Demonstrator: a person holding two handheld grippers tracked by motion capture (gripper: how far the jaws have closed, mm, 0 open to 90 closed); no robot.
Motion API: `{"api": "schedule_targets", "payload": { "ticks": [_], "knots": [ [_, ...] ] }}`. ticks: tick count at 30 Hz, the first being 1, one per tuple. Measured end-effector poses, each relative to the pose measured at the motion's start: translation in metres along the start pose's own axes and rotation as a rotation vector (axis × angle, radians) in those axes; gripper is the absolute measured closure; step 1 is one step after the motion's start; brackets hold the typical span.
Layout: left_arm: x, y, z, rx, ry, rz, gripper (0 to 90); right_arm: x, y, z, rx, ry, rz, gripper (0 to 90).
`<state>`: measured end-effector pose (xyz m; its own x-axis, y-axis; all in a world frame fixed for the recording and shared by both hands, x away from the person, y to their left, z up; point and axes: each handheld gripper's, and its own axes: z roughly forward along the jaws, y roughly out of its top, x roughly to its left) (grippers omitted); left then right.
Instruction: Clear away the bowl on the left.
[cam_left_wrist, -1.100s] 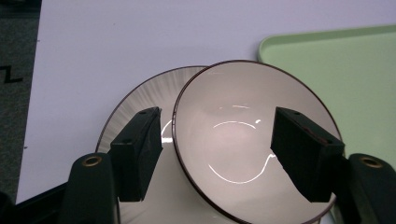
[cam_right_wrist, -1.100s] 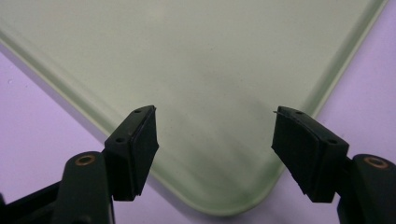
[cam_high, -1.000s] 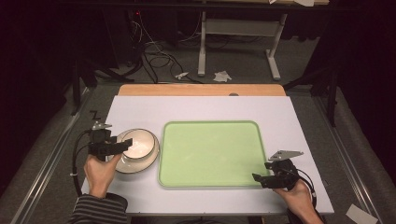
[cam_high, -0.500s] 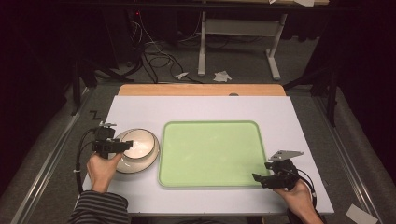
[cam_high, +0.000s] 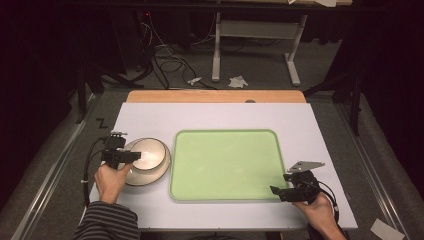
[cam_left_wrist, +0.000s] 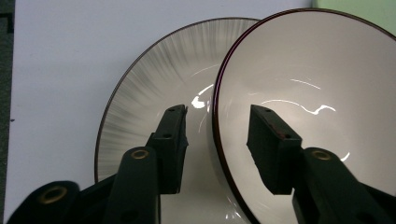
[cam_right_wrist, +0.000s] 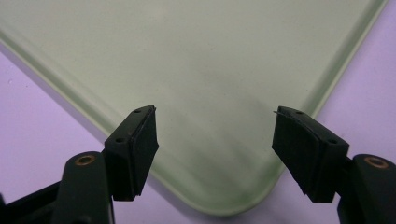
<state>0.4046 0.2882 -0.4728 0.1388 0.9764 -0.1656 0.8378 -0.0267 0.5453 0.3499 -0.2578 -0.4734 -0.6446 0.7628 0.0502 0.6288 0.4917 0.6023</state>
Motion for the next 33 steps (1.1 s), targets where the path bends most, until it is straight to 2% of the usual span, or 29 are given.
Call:
{"api": "schedule_targets", "payload": {
  "ticks": [12, 17, 22, 33],
  "knots": [
    [0.0011, 0.0018, 0.0071, 0.051, -0.002, -0.007, 70.4, -0.0004, 0.0000, 0.0001, 0.002, -0.004, 0.003, 32.3],
    [0.0020, 0.0021, 0.0083, 0.067, -0.020, -0.016, 76.1, -0.0003, -0.0001, 0.0001, -0.004, 0.002, -0.001, 32.2],
    [0.0047, 0.0025, 0.0083, 0.059, -0.049, -0.050, 79.3, -0.0008, -0.0002, -0.0001, -0.001, -0.002, 0.002, 32.2],
    [0.0021, 0.0035, 0.0054, 0.038, -0.074, -0.042, 82.6, -0.0016, 0.0000, 0.0000, 0.001, 0.004, -0.002, 32.1]
  ]
}}
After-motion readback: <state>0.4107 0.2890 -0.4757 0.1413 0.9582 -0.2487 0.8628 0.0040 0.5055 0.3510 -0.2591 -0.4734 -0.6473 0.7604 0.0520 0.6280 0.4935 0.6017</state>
